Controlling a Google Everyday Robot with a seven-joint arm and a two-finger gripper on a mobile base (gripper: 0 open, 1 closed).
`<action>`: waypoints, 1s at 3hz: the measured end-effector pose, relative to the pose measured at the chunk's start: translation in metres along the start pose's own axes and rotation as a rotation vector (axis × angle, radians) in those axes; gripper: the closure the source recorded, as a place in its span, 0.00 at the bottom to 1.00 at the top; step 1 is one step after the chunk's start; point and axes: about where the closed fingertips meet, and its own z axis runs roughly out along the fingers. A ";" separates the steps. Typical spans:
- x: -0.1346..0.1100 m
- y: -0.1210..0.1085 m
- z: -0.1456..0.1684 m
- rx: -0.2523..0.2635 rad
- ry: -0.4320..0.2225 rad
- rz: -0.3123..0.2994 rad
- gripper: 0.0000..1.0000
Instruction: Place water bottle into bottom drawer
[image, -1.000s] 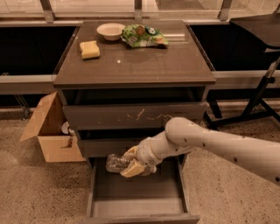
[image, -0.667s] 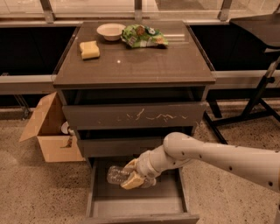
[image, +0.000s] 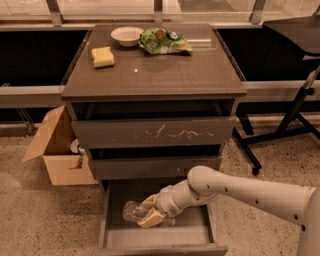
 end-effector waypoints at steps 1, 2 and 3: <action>0.023 -0.008 0.012 0.032 0.026 0.005 1.00; 0.069 -0.026 0.023 0.072 0.023 0.012 1.00; 0.117 -0.043 0.040 0.076 -0.025 0.020 1.00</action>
Offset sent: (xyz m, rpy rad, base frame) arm 0.0272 -0.0487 -0.1486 -0.0226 -0.0480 -0.1127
